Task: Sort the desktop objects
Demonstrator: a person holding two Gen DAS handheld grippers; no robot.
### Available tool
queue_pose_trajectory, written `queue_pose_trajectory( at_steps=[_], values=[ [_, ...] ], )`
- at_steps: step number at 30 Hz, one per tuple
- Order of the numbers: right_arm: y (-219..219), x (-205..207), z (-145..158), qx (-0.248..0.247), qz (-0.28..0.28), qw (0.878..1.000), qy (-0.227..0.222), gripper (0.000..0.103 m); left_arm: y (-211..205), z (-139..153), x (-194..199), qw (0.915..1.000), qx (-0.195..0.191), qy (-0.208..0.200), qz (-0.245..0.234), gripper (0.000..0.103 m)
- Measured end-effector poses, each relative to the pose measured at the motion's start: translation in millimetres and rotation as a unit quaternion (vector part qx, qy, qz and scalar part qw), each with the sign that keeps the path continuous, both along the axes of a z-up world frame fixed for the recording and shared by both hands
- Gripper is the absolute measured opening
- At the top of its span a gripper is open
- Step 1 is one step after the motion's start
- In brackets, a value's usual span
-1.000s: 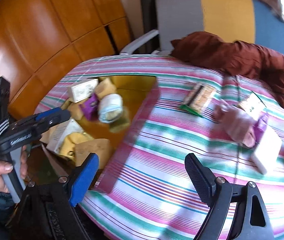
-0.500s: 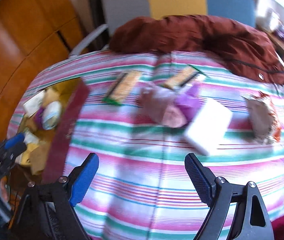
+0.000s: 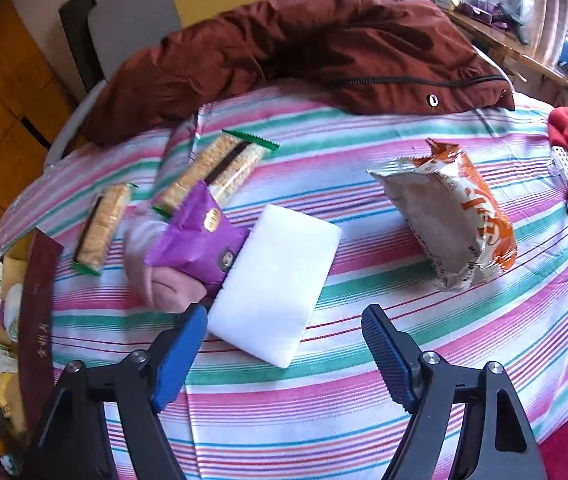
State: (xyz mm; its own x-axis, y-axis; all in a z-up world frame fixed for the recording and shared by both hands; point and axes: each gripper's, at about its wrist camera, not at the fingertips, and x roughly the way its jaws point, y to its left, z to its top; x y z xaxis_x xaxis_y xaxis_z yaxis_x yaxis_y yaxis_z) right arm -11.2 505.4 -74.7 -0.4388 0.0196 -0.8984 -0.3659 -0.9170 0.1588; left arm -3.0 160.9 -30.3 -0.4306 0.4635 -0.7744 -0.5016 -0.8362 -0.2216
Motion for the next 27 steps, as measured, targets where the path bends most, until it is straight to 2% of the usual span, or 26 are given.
queue_pose_trajectory(
  at_steps=[14, 22, 27],
  values=[
    [5, -27, -26, -0.008, -0.001, 1.000, -0.019, 0.079, 20, -7, -6, 0.9997, 0.004, -0.019, -0.017, 0.056],
    [15, -20, -22, -0.007, -0.002, 0.998, -0.060, 0.077, 36, -6, -14, 0.9994, 0.004, -0.023, -0.026, 0.056],
    [17, -18, -21, -0.011, -0.002, 0.998, -0.061, 0.078, 53, -8, -22, 0.9987, 0.012, -0.034, -0.035, 0.056]
  ],
)
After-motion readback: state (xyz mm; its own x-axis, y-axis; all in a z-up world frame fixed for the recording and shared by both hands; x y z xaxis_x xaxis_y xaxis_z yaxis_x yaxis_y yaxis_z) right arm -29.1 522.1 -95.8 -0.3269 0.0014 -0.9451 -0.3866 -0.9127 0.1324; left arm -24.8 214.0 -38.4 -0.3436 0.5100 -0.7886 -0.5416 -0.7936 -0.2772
